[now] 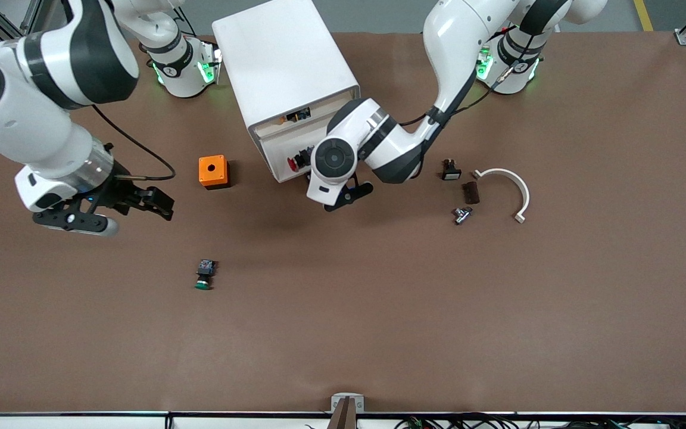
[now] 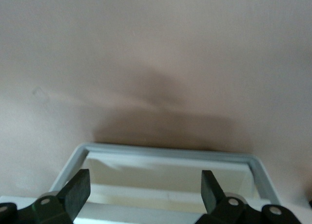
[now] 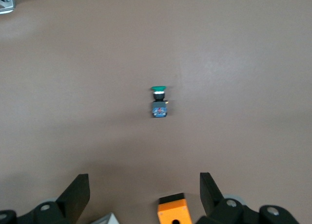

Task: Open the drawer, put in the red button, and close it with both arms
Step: 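Push the drawer closed with the left gripper while the right gripper withdraws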

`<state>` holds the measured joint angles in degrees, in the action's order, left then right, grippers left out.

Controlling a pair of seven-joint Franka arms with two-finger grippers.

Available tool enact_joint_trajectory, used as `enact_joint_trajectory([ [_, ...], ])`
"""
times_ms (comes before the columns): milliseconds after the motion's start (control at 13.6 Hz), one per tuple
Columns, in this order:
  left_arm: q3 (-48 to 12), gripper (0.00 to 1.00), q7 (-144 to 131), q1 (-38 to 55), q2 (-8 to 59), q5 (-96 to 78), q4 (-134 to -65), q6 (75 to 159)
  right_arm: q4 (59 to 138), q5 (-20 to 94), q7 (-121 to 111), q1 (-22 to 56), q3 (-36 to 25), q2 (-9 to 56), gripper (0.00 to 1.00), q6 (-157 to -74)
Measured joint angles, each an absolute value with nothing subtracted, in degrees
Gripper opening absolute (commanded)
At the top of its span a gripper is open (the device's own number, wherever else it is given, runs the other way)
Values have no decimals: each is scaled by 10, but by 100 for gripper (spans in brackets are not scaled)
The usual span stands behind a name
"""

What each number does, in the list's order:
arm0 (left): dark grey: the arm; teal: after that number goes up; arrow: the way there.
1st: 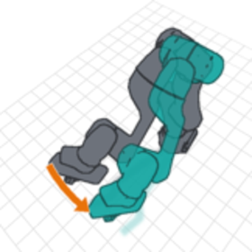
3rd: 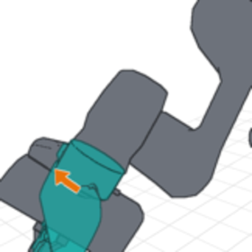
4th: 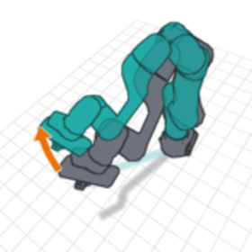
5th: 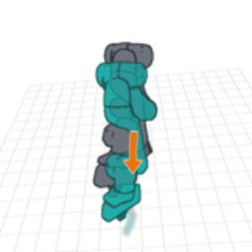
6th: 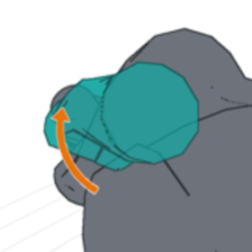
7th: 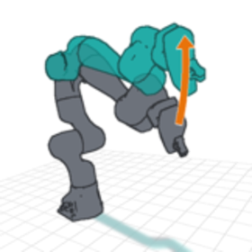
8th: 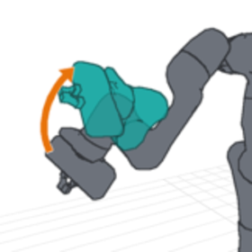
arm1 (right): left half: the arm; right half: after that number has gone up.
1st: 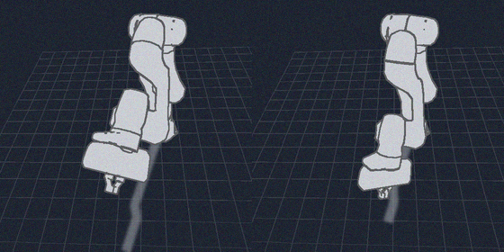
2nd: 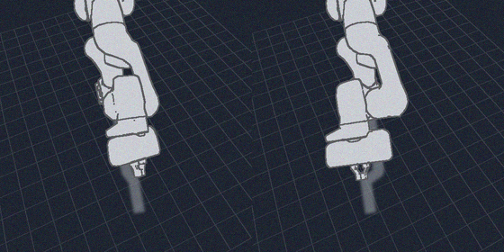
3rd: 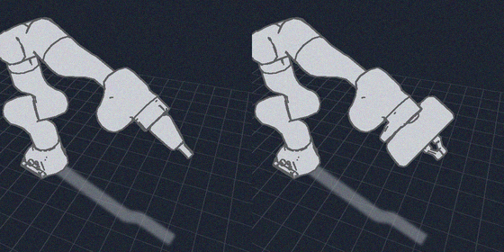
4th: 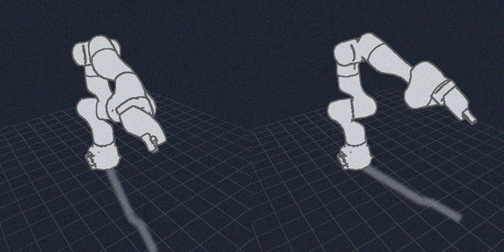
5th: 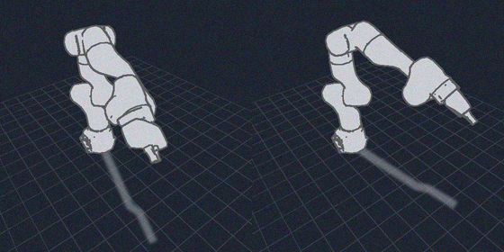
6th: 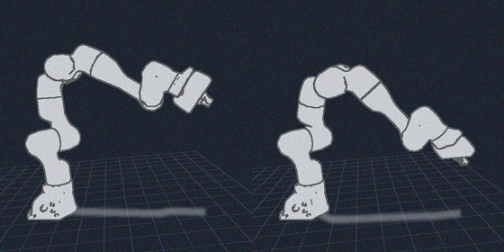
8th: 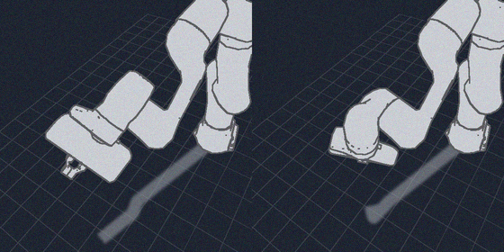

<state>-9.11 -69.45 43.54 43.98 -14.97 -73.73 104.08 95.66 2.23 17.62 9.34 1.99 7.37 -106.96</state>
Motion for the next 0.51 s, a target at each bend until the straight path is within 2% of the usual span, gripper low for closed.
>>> enact_joint_trajectory([
  [514, -94, 100, -701, 495, 439, -149, -737, 1042, 907, 23, 102, 40, 20, 58, 100, -972],
])
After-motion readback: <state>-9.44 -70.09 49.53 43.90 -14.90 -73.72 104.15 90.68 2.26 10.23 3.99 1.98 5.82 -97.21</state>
